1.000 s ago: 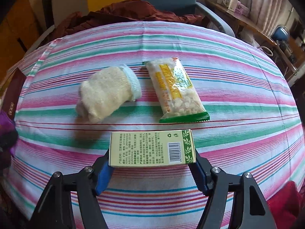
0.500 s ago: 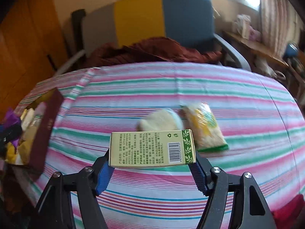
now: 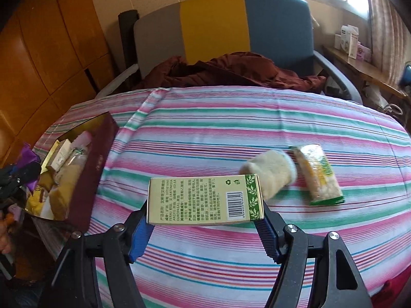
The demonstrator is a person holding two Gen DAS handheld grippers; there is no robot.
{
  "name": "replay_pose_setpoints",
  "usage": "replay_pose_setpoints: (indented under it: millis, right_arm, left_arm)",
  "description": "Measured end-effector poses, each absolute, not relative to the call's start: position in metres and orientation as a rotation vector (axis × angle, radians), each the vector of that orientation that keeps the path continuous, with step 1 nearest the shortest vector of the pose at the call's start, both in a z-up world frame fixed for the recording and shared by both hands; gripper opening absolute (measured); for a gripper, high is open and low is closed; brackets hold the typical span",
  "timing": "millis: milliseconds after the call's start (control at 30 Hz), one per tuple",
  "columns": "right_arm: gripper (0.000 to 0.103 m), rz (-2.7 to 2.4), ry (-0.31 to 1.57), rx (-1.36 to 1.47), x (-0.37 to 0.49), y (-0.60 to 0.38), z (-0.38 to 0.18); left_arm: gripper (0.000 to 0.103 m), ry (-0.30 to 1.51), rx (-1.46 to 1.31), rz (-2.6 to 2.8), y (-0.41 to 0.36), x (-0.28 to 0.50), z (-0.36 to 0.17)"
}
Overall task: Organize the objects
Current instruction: 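Carry the purple packet and green box to the gold tray with both grippers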
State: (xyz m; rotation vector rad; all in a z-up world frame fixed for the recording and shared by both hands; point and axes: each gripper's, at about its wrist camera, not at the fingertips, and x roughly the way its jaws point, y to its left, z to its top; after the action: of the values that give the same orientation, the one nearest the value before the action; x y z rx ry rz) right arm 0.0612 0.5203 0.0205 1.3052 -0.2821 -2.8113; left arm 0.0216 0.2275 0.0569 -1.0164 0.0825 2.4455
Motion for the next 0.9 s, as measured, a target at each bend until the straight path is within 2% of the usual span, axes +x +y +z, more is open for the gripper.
replay_pose_setpoints:
  millis: [500, 900]
  right_arm:
    - [0.072, -2.582, -0.261, 1.114, 0.037, 0.379, 0.045]
    - [0.072, -2.500, -0.167, 1.104, -0.009, 0.316, 0.049]
  left_arm:
    - [0.036, -0.237, -1.050, 2.655, 0.069, 0.014, 0.060]
    - [0.036, -0.288, -1.075, 2.555, 0.079, -0.019, 0.053]
